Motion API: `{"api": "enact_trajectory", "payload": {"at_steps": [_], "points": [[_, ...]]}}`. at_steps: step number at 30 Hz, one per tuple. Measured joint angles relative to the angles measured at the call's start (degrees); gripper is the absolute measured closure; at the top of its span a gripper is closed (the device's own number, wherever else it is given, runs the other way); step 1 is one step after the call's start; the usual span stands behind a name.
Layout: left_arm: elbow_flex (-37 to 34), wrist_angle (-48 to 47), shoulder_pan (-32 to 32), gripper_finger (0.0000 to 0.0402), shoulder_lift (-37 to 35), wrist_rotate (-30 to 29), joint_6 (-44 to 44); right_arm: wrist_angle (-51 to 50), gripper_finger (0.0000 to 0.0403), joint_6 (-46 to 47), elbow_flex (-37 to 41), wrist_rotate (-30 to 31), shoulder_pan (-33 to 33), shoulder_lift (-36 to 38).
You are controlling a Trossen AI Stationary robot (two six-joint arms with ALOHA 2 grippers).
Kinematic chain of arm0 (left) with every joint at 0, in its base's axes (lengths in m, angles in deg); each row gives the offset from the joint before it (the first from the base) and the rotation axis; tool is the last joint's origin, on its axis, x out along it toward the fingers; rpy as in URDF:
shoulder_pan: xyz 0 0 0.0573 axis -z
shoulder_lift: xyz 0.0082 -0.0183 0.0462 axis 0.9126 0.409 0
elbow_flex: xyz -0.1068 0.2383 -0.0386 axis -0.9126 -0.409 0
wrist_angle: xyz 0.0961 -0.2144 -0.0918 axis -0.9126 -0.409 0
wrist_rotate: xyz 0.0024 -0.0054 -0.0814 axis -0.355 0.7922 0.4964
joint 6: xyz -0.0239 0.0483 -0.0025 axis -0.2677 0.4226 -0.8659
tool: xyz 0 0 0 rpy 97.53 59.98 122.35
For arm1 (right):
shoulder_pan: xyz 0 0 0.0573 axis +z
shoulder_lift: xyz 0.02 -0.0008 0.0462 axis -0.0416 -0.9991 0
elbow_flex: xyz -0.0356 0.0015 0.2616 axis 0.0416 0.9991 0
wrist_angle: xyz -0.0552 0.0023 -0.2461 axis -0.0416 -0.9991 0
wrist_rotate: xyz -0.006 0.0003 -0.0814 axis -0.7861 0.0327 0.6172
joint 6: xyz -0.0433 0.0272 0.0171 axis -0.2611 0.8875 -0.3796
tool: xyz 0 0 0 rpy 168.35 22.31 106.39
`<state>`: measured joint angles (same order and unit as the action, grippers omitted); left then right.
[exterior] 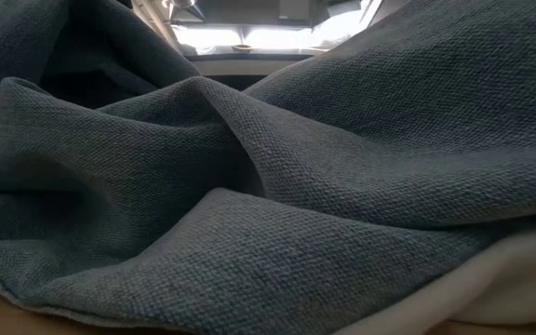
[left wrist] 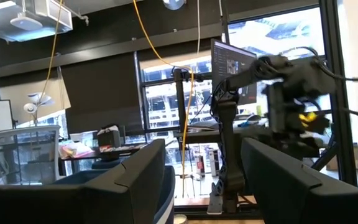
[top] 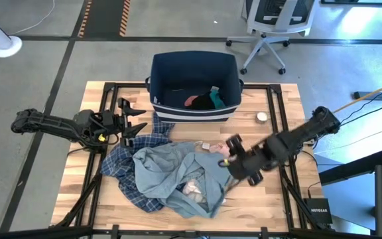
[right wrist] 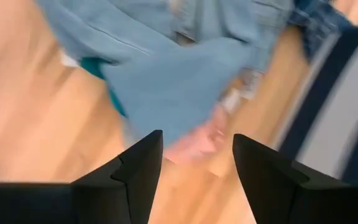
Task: Sort clothes
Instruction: Put the blue sock into the blue laundry bin
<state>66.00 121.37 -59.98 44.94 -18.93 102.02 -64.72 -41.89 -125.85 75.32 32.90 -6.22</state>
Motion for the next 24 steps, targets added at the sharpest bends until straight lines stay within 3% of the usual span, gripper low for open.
{"api": "enact_trajectory", "payload": {"at_steps": [10, 15, 24], "points": [[0.0, 0.0, 0.0, 0.0194, 0.0, 0.0, -0.7, 13.5, 0.0189, 20.2, 19.4, 1.6, 9.7, 4.2], [0.0, -0.1, 0.0, 0.0194, 0.0, 0.0, -0.6, 24.0, 0.0189, 24.5, 28.9, -1.2, 11.7, 4.0], [0.0, -0.1, 0.0, 0.0194, 0.0, 0.0, -0.4, 46.8, 0.0189, 26.4, 43.7, -2.9, 9.8, 4.0]]}}
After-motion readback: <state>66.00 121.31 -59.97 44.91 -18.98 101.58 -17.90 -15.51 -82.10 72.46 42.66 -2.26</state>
